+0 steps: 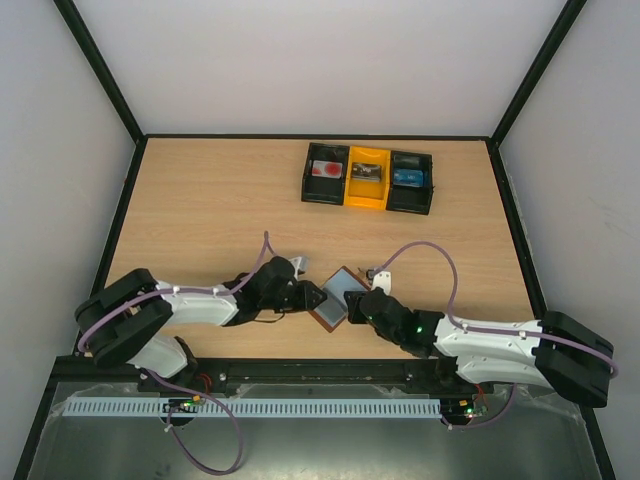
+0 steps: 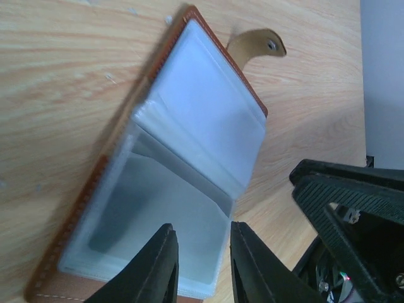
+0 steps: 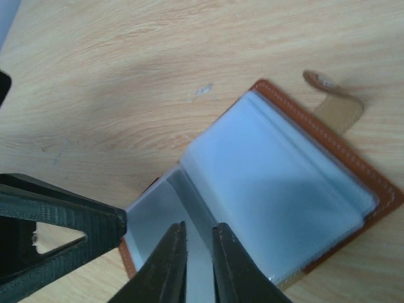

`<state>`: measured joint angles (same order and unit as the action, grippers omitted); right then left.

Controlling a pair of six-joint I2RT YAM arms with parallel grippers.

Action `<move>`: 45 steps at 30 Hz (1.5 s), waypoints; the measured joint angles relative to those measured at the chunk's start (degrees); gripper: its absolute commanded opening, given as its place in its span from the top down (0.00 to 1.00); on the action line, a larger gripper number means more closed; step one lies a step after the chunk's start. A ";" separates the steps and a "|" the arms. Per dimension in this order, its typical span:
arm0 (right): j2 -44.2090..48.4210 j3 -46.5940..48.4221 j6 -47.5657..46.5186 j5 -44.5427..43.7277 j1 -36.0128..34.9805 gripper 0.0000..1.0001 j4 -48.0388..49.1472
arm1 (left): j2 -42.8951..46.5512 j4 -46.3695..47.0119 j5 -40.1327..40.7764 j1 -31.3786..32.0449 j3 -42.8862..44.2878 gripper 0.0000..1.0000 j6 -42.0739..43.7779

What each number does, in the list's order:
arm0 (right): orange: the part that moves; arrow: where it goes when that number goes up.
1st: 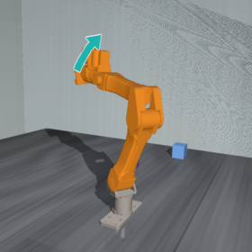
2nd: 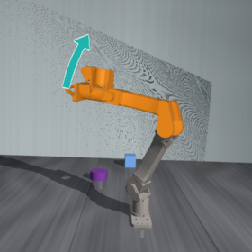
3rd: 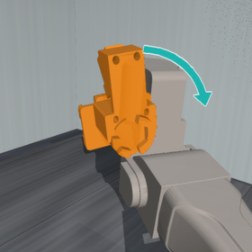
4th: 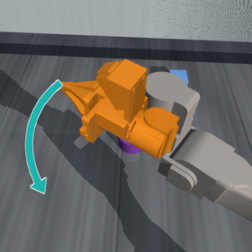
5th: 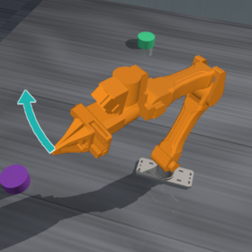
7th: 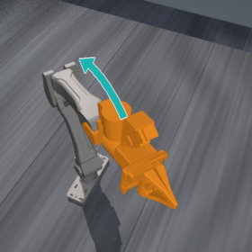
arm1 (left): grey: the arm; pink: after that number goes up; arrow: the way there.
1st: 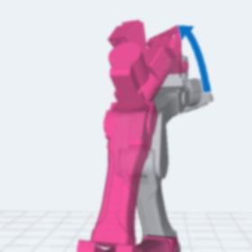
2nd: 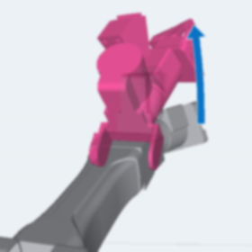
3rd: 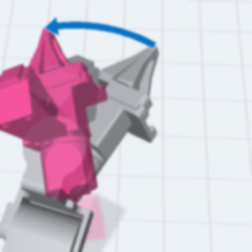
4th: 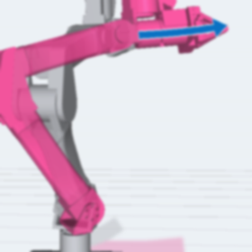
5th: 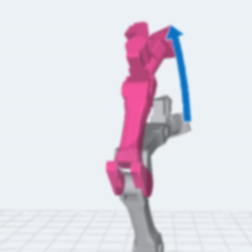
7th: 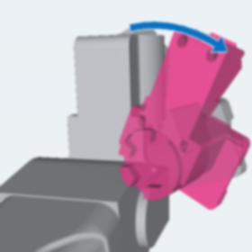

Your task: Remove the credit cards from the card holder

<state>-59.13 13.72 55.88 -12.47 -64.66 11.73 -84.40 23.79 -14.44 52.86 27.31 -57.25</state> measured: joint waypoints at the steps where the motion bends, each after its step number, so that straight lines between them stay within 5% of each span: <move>1: -0.24 0.57 -0.72 0.24 0.44 0.80 -0.52 | 0.22 0.31 -0.31 -0.39 -0.22 0.70 -0.15; 6: -1.62 2.71 -5.55 2.95 6.82 0.66 -2.62 | 2.95 1.75 -0.72 -2.64 -3.56 0.57 -1.42; 14: -11.93 5.64 -12.61 9.29 15.21 0.56 -2.23 | 9.92 1.03 -0.83 -3.28 -7.93 0.42 -2.25; 26: -17.97 6.19 -14.16 18.73 16.20 0.70 4.33 | 26.12 -8.09 1.25 -4.63 -9.42 0.38 -1.44; 45: -19.65 2.84 7.43 20.17 -5.60 0.67 14.69 | 31.91 -16.41 0.28 -4.68 -12.94 0.28 -5.70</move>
<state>-78.78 16.56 63.31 7.70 -70.26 26.41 -52.49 7.38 -14.15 48.18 14.37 -62.96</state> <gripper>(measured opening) 0.329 0.694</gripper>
